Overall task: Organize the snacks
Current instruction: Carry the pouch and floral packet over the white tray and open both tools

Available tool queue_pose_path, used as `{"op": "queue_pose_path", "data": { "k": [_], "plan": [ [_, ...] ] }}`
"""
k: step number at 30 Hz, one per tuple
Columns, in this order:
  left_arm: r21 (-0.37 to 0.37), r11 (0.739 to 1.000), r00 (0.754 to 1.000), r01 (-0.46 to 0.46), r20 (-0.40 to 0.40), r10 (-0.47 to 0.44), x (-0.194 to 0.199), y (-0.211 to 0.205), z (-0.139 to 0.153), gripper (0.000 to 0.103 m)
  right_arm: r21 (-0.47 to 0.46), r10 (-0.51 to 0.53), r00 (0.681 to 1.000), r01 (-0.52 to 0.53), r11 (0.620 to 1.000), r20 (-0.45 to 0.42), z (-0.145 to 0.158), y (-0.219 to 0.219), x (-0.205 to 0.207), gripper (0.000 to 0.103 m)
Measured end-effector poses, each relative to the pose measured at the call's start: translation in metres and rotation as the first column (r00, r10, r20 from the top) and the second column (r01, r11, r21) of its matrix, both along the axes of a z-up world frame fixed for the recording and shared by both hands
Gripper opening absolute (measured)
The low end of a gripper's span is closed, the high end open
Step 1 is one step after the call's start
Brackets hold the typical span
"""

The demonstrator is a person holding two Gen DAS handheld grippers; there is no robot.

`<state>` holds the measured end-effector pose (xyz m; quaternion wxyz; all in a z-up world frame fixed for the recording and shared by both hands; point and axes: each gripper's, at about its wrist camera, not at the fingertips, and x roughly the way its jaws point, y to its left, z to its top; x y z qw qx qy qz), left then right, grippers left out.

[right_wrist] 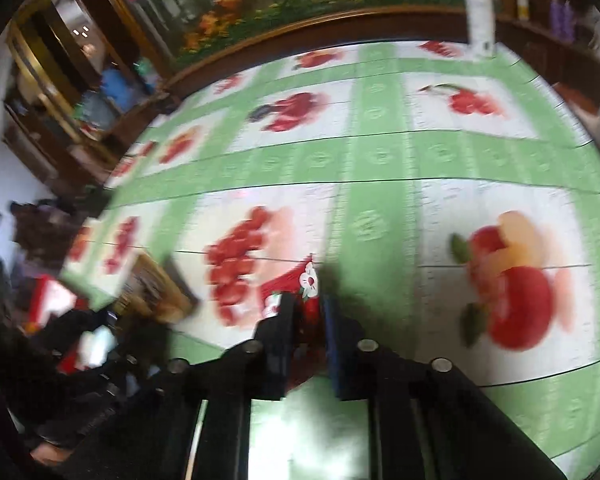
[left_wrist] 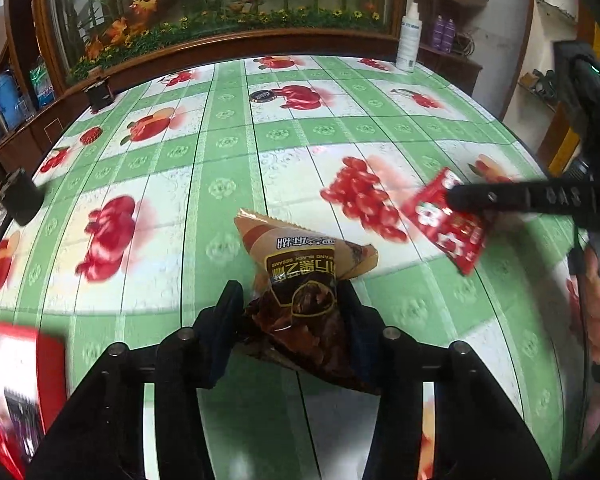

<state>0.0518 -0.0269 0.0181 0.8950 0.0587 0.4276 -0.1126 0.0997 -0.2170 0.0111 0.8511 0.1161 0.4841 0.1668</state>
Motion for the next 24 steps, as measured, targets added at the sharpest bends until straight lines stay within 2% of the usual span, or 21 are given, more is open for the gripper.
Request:
{"op": "queue_pose_path", "data": {
  "k": [4,7,8,9,11,13,15,17,18,20,22,24],
  "plan": [
    [-0.026,1.0,1.0,-0.001,-0.007,0.0,-0.022,0.006,0.001,0.044,0.035,0.009,0.999,-0.007,0.999,-0.04,-0.004,-0.001,0.0,0.008],
    [-0.018,1.0,1.0,-0.002,-0.011,0.002,-0.042,0.01,0.001,0.044,0.056,0.024,0.998,-0.021,0.998,-0.062,-0.006,-0.001,-0.001,0.009],
    [-0.021,1.0,1.0,-0.007,-0.015,0.007,-0.05,0.013,0.001,0.044,0.056,0.039,0.996,-0.035,0.998,-0.076,-0.007,0.001,-0.001,0.014],
    [-0.023,1.0,1.0,-0.013,-0.018,0.013,-0.055,0.015,0.002,0.044,0.033,0.05,0.995,-0.047,0.998,-0.089,-0.009,0.007,-0.002,0.016],
    [-0.018,0.999,0.999,-0.032,-0.013,0.031,-0.066,0.021,0.003,0.044,-0.043,0.061,0.996,-0.063,0.997,-0.06,-0.008,0.019,-0.006,0.019],
    [-0.005,0.999,0.999,-0.054,0.0,0.054,-0.078,0.028,0.003,0.044,-0.094,0.101,0.994,-0.105,0.99,-0.043,-0.006,0.033,-0.01,0.027],
    [0.006,0.997,0.997,-0.078,0.005,0.078,-0.086,0.035,0.002,0.044,-0.126,0.147,0.989,-0.15,0.981,-0.029,-0.004,0.046,-0.017,0.05],
    [0.009,0.995,0.995,-0.1,0.0,0.1,-0.09,0.043,0.001,0.044,-0.202,0.19,0.982,-0.187,0.961,-0.007,-0.003,0.062,-0.026,0.065],
    [0.006,0.994,0.994,-0.109,-0.003,0.109,-0.092,0.047,0.0,0.044,-0.251,0.206,0.979,-0.199,0.947,0.0,-0.004,0.068,-0.03,0.068],
    [0.0,0.991,0.991,-0.133,-0.009,0.133,-0.095,0.056,0.0,0.044,-0.377,0.245,0.969,-0.217,0.901,0.028,-0.01,0.085,-0.042,0.068],
    [-0.002,0.99,0.99,-0.144,-0.007,0.144,-0.098,0.062,0.001,0.044,-0.372,0.262,0.964,-0.225,0.9,0.05,-0.01,0.089,-0.048,0.064],
    [-0.001,0.989,0.989,-0.146,0.006,0.146,-0.102,0.066,0.003,0.044,-0.361,0.252,0.966,-0.214,0.908,0.061,-0.007,0.084,-0.049,0.045]
  ]
}}
